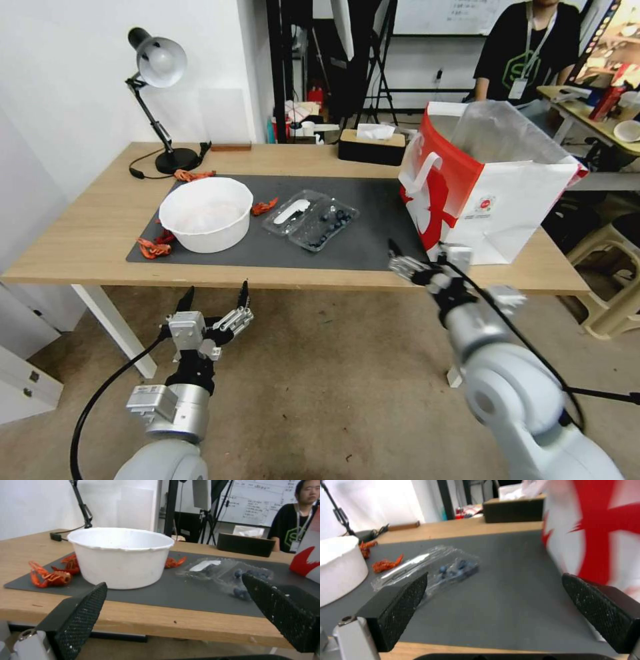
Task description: Close the takeout container lid, then place the container into the takeout bag.
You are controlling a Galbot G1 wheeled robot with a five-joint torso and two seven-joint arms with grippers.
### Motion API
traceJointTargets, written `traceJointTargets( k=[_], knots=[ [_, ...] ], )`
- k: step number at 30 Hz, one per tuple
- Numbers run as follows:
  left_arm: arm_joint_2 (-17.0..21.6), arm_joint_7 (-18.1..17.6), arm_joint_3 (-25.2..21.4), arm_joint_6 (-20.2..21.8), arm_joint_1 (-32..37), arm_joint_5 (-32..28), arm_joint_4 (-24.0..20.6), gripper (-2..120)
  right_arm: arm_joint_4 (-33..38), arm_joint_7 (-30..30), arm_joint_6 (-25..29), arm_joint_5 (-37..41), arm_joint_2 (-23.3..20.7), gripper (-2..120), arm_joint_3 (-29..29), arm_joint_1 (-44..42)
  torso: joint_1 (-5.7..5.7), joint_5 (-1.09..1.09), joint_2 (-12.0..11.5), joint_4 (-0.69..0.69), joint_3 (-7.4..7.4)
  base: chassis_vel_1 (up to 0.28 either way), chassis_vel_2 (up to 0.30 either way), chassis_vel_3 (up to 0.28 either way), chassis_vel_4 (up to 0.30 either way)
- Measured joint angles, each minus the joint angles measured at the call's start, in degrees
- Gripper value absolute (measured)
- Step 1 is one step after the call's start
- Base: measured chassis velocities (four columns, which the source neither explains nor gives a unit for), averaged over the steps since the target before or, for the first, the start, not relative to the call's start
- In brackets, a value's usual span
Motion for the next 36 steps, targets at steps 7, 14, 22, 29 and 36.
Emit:
traceJointTargets(
  k=[7, 14, 22, 29, 36],
  knots=[
    [-0.6, -0.2, -0.9, -0.3, 0.1, 0.0, 0.9, 100, -8.7, 5.2, -1.3, 3.7, 1.6, 100, -8.8, 10.5, 0.0, 0.0, 0.0, 0.0, 0.0, 0.0, 0.0, 0.0, 0.0],
    [-1.0, -0.3, -1.1, -0.3, -0.4, 0.0, 2.1, 100, -15.0, 9.6, -4.3, 6.3, 4.2, 100, -14.6, 18.4, 0.0, 0.0, 0.0, 0.0, 0.0, 0.0, 0.0, 0.0, 0.0],
    [-0.6, -0.4, -1.7, -0.6, -0.9, -0.5, 2.8, 100, -21.1, 15.1, -8.9, 8.7, 7.2, 100, -18.5, 25.0, 0.0, 0.0, 0.0, 0.0, 0.0, 0.0, 0.0, 0.0, 0.0],
    [-0.3, -0.5, -2.3, -0.9, -1.1, -1.1, 3.2, 100, -24.5, 17.7, -11.5, 10.1, 9.2, 100, -20.0, 27.4, 0.0, 0.01, 0.0, 0.0, 0.0, 0.0, 0.0, 0.0, 0.0],
    [-0.2, -0.7, -2.4, -1.2, -1.4, -1.4, 3.7, 100, -26.1, 19.1, -13.5, 11.0, 10.7, 100, -20.8, 28.6, 0.0, 0.01, 0.0, 0.0, -0.01, 0.0, 0.0, 0.0, 0.0]
  ],
)
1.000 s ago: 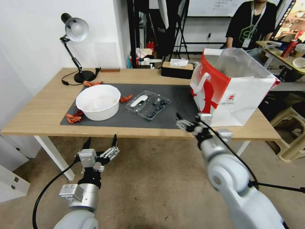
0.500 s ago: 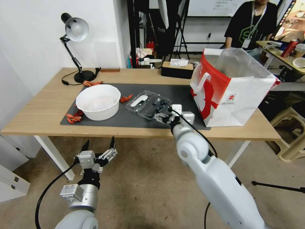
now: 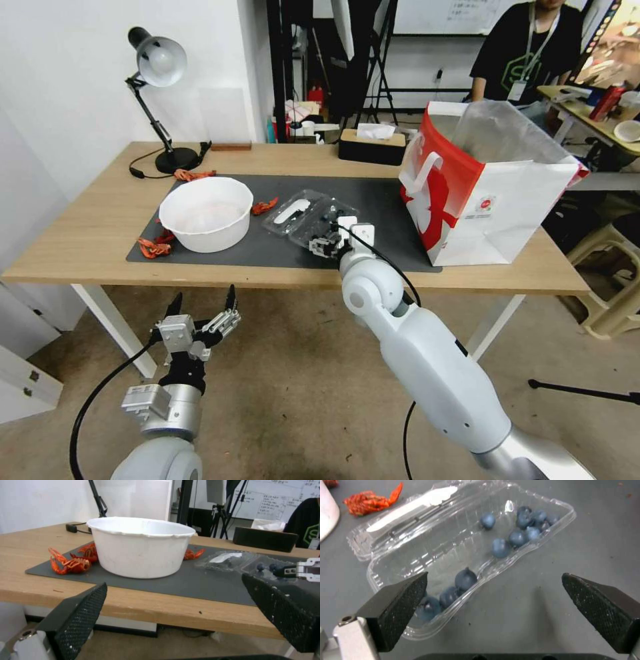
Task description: Close the takeout container lid, then place the container into the takeout bag.
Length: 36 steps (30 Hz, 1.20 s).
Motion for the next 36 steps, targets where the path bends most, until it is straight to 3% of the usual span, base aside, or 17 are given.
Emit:
traceJointTargets(
  k=[14, 36],
  knots=[
    [0.1, -0.4, -0.1, -0.6, -0.5, -0.3, 0.6, 100, 0.1, 1.0, -1.4, 0.6, 0.1, 100, 0.1, -0.2, 0.0, 0.0, 0.0, 0.0, 0.0, 0.0, 0.0, 0.0, 0.0],
    [0.1, -0.6, 0.4, -0.8, -1.3, -0.5, 1.1, 100, 2.3, 1.1, -1.4, 2.2, -3.4, 100, 2.0, -1.9, 0.0, 0.01, 0.0, 0.0, 0.0, 0.0, 0.0, 0.0, 0.0]
  ],
)
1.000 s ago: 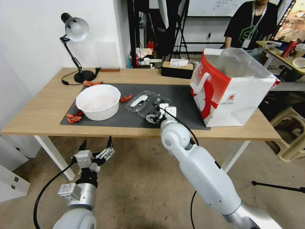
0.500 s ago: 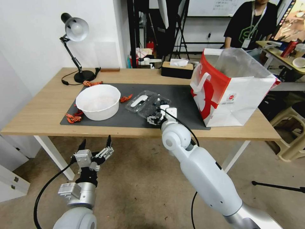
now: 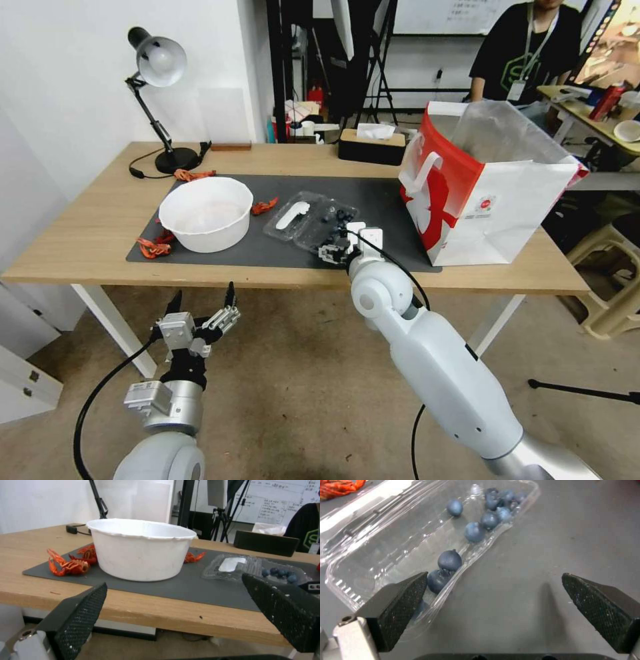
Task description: Close the takeout container lid, then place the container into the takeout bag.
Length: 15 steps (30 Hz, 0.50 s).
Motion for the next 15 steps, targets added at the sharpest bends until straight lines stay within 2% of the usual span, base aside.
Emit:
traceJointTargets(
  k=[15],
  knots=[
    [-0.1, 0.0, 0.3, 0.0, -0.3, 0.0, 0.2, 100, 1.6, -0.2, 0.0, 0.9, -2.6, 100, 2.4, -1.1, 0.0, 0.0, 0.0, 0.0, 0.0, 0.0, 0.0, 0.0, 0.0]
  ],
)
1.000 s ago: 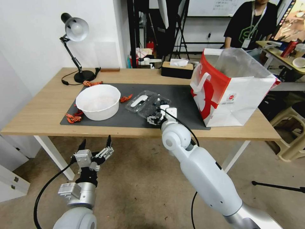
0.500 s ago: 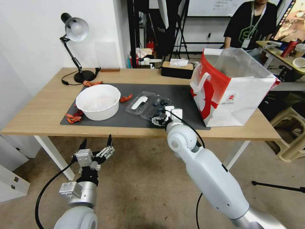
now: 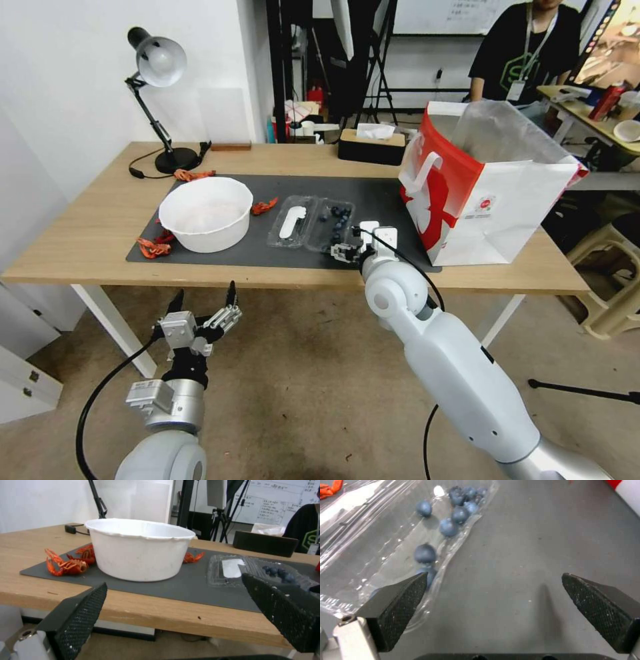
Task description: Close the takeout container lid, then place the container into the takeout bag.
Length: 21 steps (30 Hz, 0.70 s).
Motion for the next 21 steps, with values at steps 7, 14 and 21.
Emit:
traceJointTargets(
  k=[7, 14, 21],
  knots=[
    [-0.1, 0.0, 0.1, -0.2, 0.0, 0.0, 0.2, 100, 0.4, -0.2, 0.0, 0.1, -0.8, 100, 1.2, -0.5, 0.0, 0.0, 0.0, 0.0, 0.0, 0.0, 0.0, 0.0, 0.0],
    [-0.3, 0.0, 0.4, -0.3, -0.1, 0.1, 0.3, 100, 0.6, -0.6, 0.0, 0.1, -1.6, 100, 2.3, -0.7, -0.01, 0.0, 0.0, 0.0, 0.0, 0.0, 0.0, 0.0, 0.0],
    [-0.3, 0.0, 0.6, -0.4, -0.2, 0.2, 0.5, 100, 1.1, -1.2, 0.2, 0.2, -2.0, 100, 3.7, -1.1, -0.01, 0.0, 0.0, 0.0, 0.0, 0.0, 0.0, 0.0, 0.0]
  ],
)
